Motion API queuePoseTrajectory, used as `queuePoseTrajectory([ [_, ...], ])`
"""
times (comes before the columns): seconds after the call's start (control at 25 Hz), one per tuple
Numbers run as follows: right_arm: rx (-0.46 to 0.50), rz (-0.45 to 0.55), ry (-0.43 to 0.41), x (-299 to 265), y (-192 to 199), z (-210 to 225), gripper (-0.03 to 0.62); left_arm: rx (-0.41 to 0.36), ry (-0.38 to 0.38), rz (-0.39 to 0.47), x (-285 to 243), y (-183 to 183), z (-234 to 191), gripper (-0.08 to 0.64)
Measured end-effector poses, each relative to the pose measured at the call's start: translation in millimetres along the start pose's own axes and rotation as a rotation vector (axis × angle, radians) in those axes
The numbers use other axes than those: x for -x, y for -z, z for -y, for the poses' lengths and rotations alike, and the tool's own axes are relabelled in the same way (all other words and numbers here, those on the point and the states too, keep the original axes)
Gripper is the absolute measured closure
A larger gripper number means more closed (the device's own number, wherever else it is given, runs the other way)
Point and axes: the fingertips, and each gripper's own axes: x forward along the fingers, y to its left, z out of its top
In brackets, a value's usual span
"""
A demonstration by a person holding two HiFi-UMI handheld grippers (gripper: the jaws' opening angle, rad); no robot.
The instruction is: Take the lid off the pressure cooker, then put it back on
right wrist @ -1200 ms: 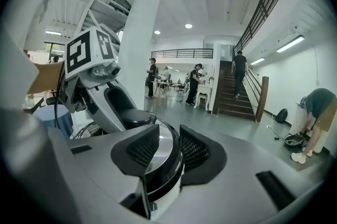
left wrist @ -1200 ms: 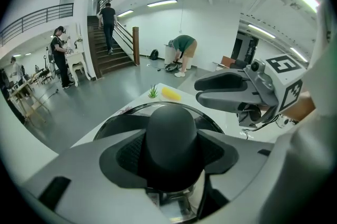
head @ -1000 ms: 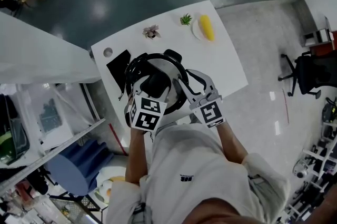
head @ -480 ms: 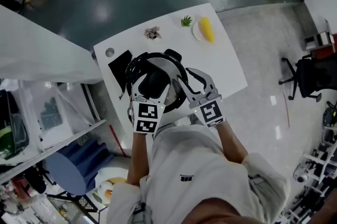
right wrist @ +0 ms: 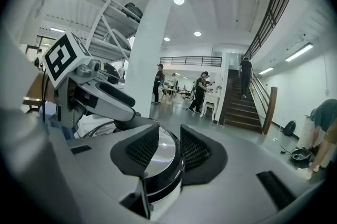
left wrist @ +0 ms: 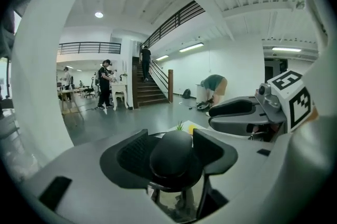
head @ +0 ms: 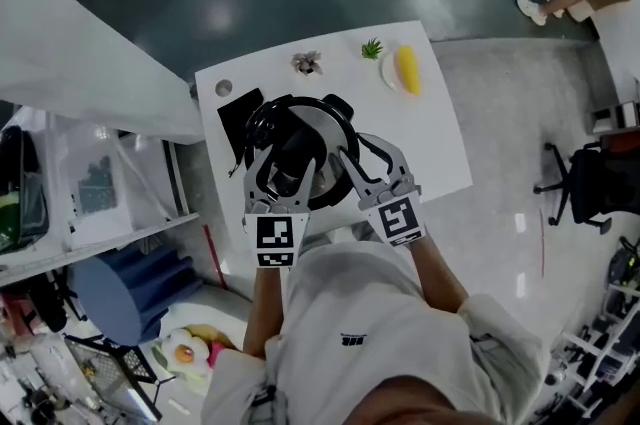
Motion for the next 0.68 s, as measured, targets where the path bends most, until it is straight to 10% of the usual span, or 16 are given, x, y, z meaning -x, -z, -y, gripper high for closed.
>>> queuePoseTrajectory([
  [0.44,0.063,0.141,-0.248,18,-10,2,0.463,-0.016,-0.334,0.012,27,-10,25,0.296],
  [0.68,0.058,0.131,-0.284,31,-15,-6,0.465,-0.011,-0.396,0.033,45,-17,36,0.301],
])
